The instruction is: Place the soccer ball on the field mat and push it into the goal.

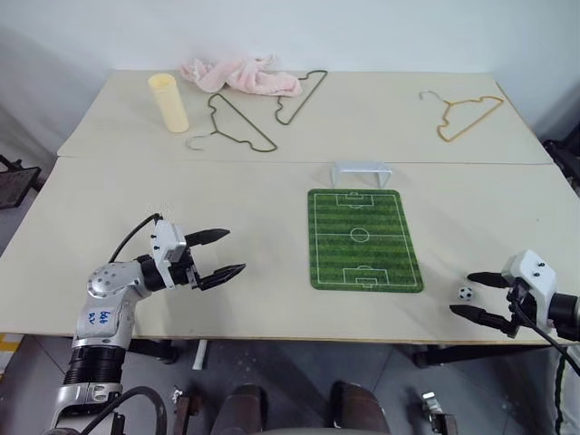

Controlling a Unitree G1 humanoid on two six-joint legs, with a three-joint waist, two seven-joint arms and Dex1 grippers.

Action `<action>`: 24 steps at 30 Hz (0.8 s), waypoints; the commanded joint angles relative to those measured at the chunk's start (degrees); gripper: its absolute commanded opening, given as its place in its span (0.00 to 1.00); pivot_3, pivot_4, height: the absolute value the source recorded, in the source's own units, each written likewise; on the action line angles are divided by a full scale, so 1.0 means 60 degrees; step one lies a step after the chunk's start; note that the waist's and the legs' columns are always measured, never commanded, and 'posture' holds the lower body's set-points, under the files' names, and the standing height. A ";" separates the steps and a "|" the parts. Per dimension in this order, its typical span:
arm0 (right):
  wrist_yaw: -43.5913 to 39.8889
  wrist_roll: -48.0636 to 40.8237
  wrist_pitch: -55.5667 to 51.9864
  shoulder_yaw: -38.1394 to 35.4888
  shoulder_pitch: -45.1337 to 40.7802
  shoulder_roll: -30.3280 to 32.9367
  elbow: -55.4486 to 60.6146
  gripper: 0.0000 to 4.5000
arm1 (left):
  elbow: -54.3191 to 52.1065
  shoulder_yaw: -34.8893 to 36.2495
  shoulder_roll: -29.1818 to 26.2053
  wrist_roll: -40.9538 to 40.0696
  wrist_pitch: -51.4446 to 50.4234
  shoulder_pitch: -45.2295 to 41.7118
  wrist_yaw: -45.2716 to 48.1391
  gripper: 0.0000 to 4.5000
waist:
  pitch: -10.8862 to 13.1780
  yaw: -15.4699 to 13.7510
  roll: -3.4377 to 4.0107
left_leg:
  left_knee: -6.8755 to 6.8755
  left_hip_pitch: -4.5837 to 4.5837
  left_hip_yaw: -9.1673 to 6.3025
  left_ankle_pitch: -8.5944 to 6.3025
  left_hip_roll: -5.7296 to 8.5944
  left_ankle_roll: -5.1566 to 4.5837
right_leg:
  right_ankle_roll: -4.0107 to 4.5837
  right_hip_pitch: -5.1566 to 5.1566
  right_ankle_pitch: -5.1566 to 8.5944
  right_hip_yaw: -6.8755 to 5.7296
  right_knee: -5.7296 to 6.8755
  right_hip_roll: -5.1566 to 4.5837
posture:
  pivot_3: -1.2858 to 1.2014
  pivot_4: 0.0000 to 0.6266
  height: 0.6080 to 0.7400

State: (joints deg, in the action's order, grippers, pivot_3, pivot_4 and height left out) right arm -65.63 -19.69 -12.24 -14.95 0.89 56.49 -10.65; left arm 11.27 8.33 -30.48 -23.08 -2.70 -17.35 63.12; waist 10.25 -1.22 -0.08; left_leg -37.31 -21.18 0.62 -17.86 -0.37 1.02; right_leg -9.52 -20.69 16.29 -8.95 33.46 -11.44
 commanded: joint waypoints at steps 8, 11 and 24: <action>0.0159 0.0245 0.0715 -0.0075 0.0183 -0.0373 -0.0019 0.46 | -0.0103 0.0112 -0.0099 -0.0130 0.0130 -0.0340 -0.0061 1.00 | 0.0006 0.0007 -0.0012 | -0.0006 0.0003 0.0002 -0.0001 -0.0009 0.0003 | 0.0001 0.0002 -0.0001 0.0000 0.0002 0.0007 | 0.52 0.24 1.00; 0.0230 0.0162 0.0730 -0.0291 0.0387 -0.0326 0.0248 0.24 | 0.0017 0.0113 -0.0087 -0.0111 0.0242 -0.0391 -0.0016 1.00 | 0.0005 -0.0006 -0.0013 | -0.0009 0.0003 0.0001 -0.0002 -0.0008 0.0003 | 0.0001 0.0005 -0.0001 0.0000 0.0001 0.0007 | 0.52 0.24 1.00; -0.0052 -0.1255 -0.2207 0.1257 -0.2868 -0.0135 0.3722 0.19 | 0.1448 0.0011 0.0310 -0.0719 0.1717 -0.1023 0.2288 1.00 | 0.0008 0.0050 -0.0011 | -0.0026 -0.0008 0.0004 -0.0011 -0.0046 0.0019 | 0.0012 -0.0012 -0.0007 0.0000 0.0002 0.0039 | 0.52 0.24 1.00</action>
State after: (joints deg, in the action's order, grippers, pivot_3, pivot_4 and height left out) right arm -64.96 -26.31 -23.88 -9.88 -15.06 56.20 10.04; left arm 19.06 7.85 -28.20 -26.26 5.51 -22.65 75.13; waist 10.30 -0.92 -0.15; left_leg -37.46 -21.25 0.63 -17.93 -0.66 1.14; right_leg -9.44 -20.78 16.24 -8.96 33.47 -11.18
